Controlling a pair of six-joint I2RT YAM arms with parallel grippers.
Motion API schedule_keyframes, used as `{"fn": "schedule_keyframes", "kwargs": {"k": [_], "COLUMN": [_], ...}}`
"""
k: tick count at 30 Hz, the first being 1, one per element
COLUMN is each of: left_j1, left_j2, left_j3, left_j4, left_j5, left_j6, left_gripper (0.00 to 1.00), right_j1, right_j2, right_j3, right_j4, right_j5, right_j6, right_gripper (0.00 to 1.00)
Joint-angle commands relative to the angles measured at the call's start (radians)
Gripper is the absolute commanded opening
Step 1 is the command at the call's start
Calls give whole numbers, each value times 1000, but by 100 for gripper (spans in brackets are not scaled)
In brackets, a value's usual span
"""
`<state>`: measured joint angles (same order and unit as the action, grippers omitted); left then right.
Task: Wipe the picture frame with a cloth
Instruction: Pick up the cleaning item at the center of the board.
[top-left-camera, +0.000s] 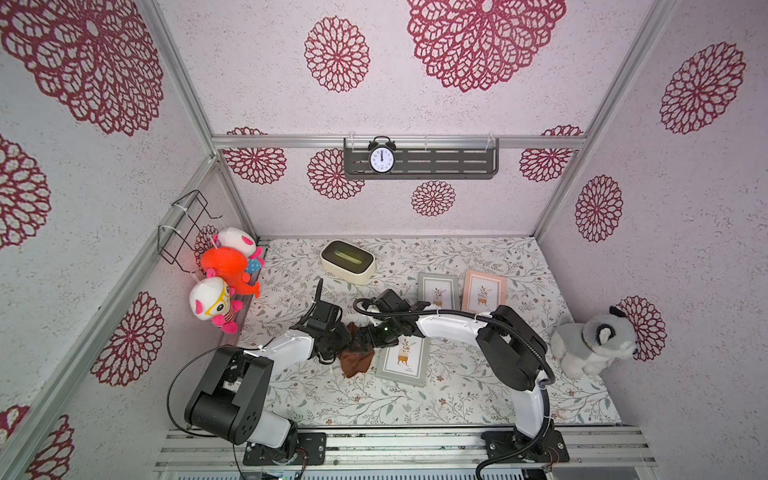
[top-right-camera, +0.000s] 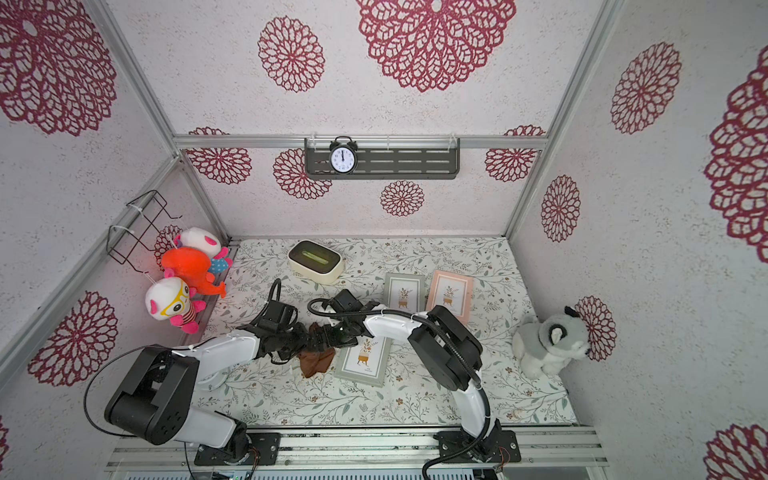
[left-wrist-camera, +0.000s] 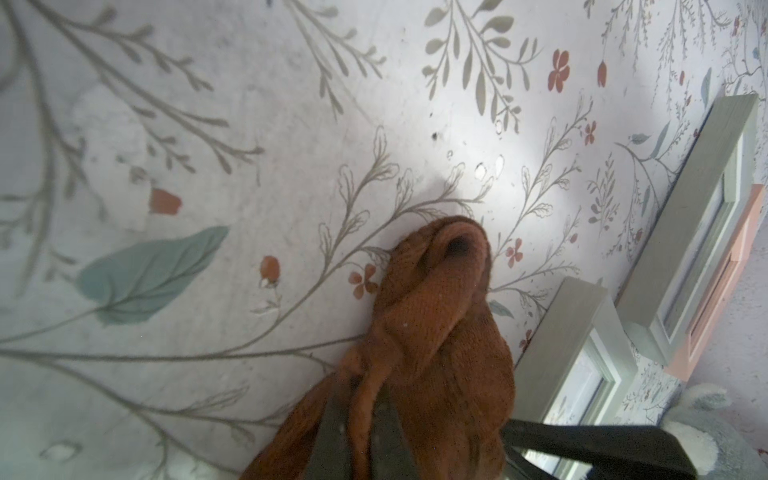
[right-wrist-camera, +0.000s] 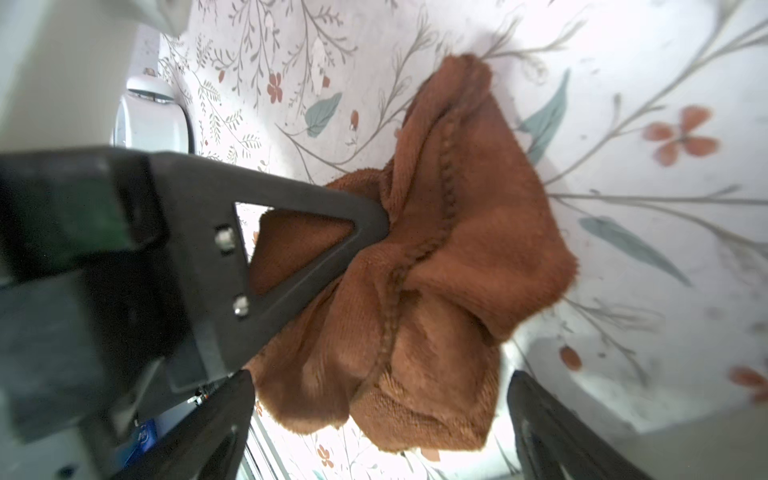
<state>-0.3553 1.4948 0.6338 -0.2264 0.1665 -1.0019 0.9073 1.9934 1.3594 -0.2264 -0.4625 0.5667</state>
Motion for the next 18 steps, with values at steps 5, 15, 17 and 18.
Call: {"fn": "schedule_keyframes", "kwargs": {"k": [5, 15, 17, 18], "left_j1": [-23, -7, -6, -6], "left_j2": [-8, -190, -199, -195], "left_j3": [-20, 61, 89, 97], "left_j4": [-172, -338, -368, -373], "left_j5": [-47, -100, -112, -108], "left_j6": [21, 60, 86, 89], "left_gripper": [0, 0, 0, 0], "right_j1": [-14, -87, -118, -133], "right_j2": [-171, -446, -500, -518], "right_j3": [-21, -288, -354, -382], "right_j4": [-59, -141, -146, -147], "right_j5": [67, 208, 227, 234], "right_j6": [-27, 43, 59, 66], "right_gripper": [99, 97, 96, 95]}}
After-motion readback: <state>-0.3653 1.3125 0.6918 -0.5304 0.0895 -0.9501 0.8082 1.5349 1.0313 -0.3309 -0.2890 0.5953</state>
